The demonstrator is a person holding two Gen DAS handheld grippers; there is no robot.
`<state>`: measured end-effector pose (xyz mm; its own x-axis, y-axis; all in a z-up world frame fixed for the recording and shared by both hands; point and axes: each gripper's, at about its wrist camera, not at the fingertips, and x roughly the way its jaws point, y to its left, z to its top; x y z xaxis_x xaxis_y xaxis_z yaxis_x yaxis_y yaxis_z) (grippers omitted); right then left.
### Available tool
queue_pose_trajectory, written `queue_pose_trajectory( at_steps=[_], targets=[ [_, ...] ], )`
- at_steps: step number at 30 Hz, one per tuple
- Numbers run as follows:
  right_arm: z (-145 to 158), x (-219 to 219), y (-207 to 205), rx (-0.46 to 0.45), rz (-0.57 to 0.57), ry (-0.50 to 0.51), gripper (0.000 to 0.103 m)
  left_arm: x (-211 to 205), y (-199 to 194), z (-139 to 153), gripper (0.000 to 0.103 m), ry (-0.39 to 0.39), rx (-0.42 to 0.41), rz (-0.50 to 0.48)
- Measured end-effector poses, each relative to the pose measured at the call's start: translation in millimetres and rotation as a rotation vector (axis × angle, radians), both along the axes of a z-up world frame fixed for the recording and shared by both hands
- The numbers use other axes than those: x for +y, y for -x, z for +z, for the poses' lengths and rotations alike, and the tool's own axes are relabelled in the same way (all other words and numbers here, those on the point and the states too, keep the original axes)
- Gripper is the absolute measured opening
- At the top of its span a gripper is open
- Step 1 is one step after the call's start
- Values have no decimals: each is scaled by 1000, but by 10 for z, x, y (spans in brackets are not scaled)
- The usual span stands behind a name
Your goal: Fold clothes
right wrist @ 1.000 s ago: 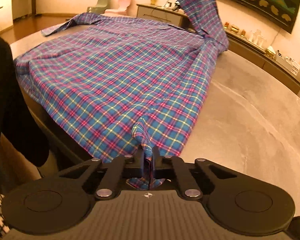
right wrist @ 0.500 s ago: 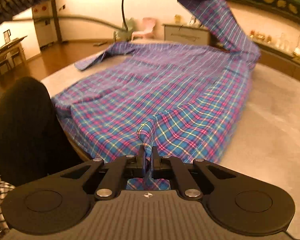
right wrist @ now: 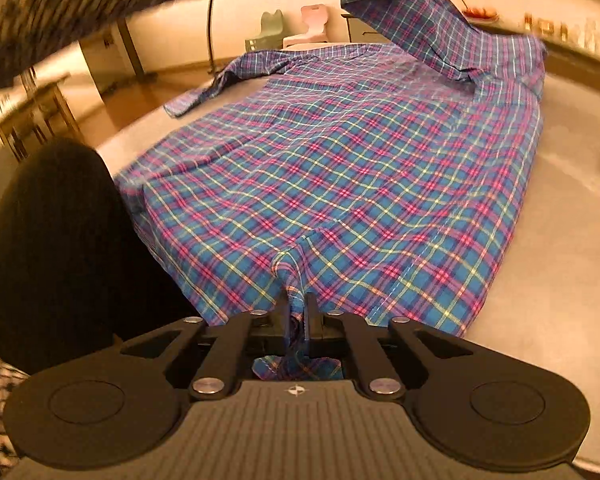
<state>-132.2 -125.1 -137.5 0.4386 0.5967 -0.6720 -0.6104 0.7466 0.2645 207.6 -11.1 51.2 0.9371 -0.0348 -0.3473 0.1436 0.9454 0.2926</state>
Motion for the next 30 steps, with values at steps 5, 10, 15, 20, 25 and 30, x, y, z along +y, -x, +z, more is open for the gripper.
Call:
queue_pose_trajectory(
  at_steps=[5,10,15,20,25,30],
  targets=[
    [134,-524,-96,53,-106,-233,67,-408,782,-482,2,-102,60,-404],
    [176,-887,-307,94,-203,-313,72,-541,1075,-1100,59,-166,185,-489],
    [289,-990,-479,74,-224,-297,83,-358,1293,-1191,69,-117,221,-493],
    [369,-1085,-918,93,-307,-335,84,-264,1549,-1291,72,-138,235,-543],
    [452,-980,-1390,24,-333,-337,89,-179,1634,-1342,80,-135,201,-583],
    [281,-541,-1758,-15,-169,-138,77,162,1592,-1254,79,-3,204,-512]
  ],
)
